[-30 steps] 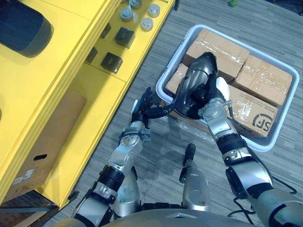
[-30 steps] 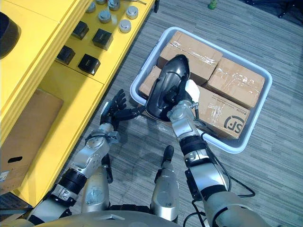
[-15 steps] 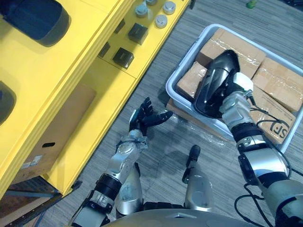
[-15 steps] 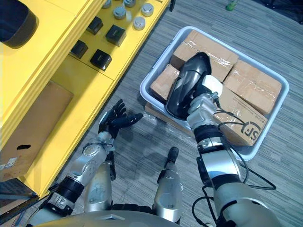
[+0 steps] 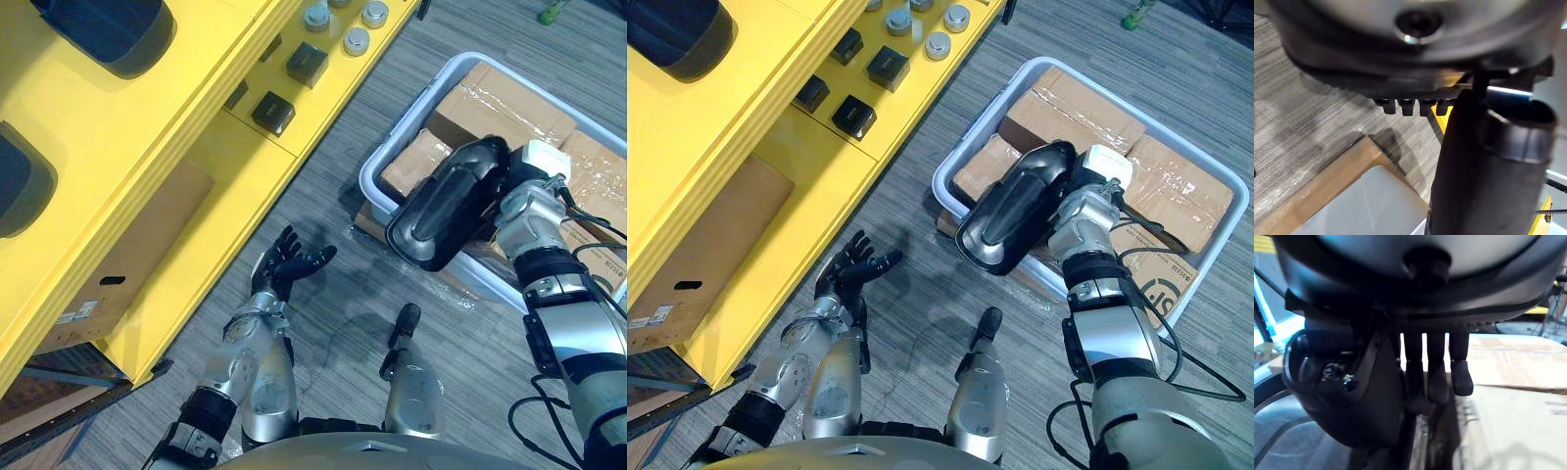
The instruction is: Walk over and take three plastic housings, then place them on the shelf
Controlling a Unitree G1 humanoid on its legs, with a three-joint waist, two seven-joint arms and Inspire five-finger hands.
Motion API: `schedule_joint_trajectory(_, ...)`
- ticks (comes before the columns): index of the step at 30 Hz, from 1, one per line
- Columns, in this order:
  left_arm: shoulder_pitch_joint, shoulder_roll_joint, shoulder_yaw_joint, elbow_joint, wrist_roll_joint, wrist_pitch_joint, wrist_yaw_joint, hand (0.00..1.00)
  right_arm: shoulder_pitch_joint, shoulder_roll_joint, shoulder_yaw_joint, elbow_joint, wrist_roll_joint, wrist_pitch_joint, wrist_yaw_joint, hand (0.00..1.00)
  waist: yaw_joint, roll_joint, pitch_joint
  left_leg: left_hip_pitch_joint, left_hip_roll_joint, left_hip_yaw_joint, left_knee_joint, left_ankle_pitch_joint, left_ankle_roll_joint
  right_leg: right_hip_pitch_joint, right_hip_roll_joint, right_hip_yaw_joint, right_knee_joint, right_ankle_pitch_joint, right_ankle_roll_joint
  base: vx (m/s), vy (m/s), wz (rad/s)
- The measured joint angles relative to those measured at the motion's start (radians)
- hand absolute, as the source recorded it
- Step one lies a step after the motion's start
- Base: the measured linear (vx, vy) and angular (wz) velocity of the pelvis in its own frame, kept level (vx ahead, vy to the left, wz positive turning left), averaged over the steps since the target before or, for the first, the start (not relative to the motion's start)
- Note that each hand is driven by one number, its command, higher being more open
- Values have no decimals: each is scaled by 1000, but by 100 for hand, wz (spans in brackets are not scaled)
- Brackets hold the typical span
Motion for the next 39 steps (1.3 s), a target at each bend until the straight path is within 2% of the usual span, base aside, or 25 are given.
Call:
schedule_joint_trajectory(11,27,1,0,0,-7,-25,-12,100,41,-41,0,10,4,-13,-56,0,-6,7,-4,25,-4,2,-70,42,-2,-5,0,-3,0,0,0,-1,0,0)
schedule_joint_trajectory(16,29,1,-1,0,-7,-26,-38,100,41,-46,-1,5,47,-28,-156,0,-6,7,-4,32,-4,2,-86,50,-2,-5,0,-4,0,0,0,0,0,0)
schedule_joint_trajectory(19,29,1,-1,0,-7,-37,-51,100,42,-64,-4,-44,65,-65,-215,0,-10,7,-4,40,-5,5,-97,58,-2,-5,0,-2,0,0,0,0,0,0)
schedule_joint_trajectory(22,31,2,-2,-21,-7,-45,-66,100,64,-96,-33,-171,63,-111,-271,0,-23,7,-4,41,-5,6,-98,58,-2,-5,0,-2,0,0,0,0,0,0)
schedule_joint_trajectory(26,28,3,-3,-122,-6,-46,-75,100,121,-121,-67,-303,47,-172,-357,0,-31,6,-5,70,-5,19,-102,55,-3,12,2,9,-1,0,0,-4,-14,-8)
schedule_joint_trajectory(29,14,5,-5,-161,-4,-50,-94,100,167,-121,-84,-357,44,-198,-408,0,-37,6,-9,86,-4,32,-108,53,-5,17,4,21,-5,0,0,-19,-13,-13)
schedule_joint_trajectory(32,12,14,-21,-160,-3,-42,-107,100,207,-118,-90,-384,45,-216,-419,0,-51,5,-18,108,-2,46,-126,53,-6,28,9,31,-20,0,0,-14,-16,-10)
schedule_joint_trajectory(33,15,17,-27,-160,-3,-33,-108,100,219,-114,-94,-391,47,-219,-421,100,-54,5,-25,111,-2,49,-131,54,-7,28,11,32,-22,0,0,11,-14,-8)
schedule_joint_trajectory(36,17,32,-60,-160,-7,35,-139,100,278,-100,-114,-416,93,-242,-435,100,-58,-1,-61,126,2,66,-133,50,-10,29,16,45,-24,1,0,46,-15,-16)
schedule_joint_trajectory(39,17,34,-87,-160,-7,120,-173,100,364,-42,-183,-503,141,-272,-443,100,-70,-9,-92,144,2,82,-134,40,-11,41,18,55,-34,1,0,54,-14,-12)
